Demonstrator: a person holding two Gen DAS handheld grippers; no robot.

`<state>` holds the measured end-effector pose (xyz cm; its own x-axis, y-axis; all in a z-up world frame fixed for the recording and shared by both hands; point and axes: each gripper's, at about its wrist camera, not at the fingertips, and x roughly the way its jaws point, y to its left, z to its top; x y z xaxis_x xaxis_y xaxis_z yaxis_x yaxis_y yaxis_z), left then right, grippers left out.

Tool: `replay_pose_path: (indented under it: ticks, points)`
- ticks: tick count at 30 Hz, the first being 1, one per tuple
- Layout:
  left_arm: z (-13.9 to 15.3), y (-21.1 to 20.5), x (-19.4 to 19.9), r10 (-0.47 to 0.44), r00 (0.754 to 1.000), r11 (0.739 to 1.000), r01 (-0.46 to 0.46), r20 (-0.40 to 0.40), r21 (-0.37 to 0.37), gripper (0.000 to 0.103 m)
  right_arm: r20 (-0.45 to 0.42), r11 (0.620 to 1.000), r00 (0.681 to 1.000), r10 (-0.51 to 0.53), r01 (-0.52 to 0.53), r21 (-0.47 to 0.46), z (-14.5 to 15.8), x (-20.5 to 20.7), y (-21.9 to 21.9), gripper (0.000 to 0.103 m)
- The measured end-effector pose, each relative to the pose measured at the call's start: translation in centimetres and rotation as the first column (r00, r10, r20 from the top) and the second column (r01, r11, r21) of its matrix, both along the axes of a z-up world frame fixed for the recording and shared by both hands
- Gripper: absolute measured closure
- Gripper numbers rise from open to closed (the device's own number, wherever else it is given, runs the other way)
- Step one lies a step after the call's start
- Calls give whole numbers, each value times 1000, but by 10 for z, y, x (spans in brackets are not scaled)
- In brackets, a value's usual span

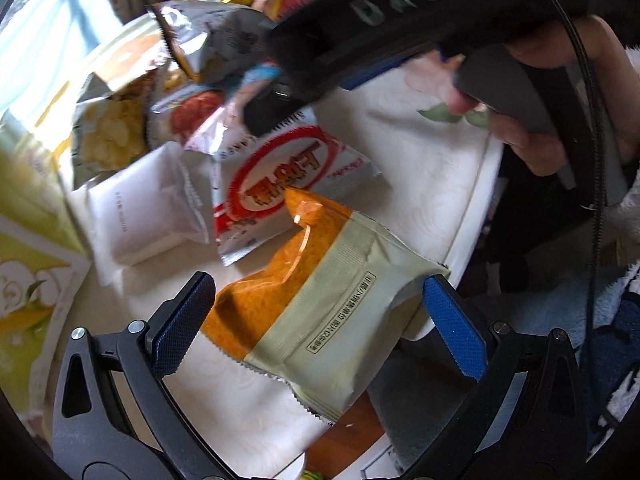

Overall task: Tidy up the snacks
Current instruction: 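Grasp the orange-and-cream bag with left tool while right tool grasps shrimp flakes bag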

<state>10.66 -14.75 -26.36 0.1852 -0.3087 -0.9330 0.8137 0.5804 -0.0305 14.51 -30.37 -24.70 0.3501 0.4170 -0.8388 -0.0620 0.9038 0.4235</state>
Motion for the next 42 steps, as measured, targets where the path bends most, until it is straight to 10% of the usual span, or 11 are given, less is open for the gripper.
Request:
replay_pose_path:
  ticks: [14, 27, 42]
  points:
    - [-27, -12, -7, -227, 974, 969, 225, 17, 102, 1, -25, 996, 997, -69, 70, 57, -12, 12, 12, 1]
    - [-28, -51, -36, -413, 898, 904, 383, 152, 191, 32, -43, 993, 995, -86, 89, 75, -19, 17, 14, 1]
    - [-14, -31, -10, -192, 973, 973, 172, 130, 153, 38, -57, 991, 993, -101, 105, 82, -20, 24, 15, 1]
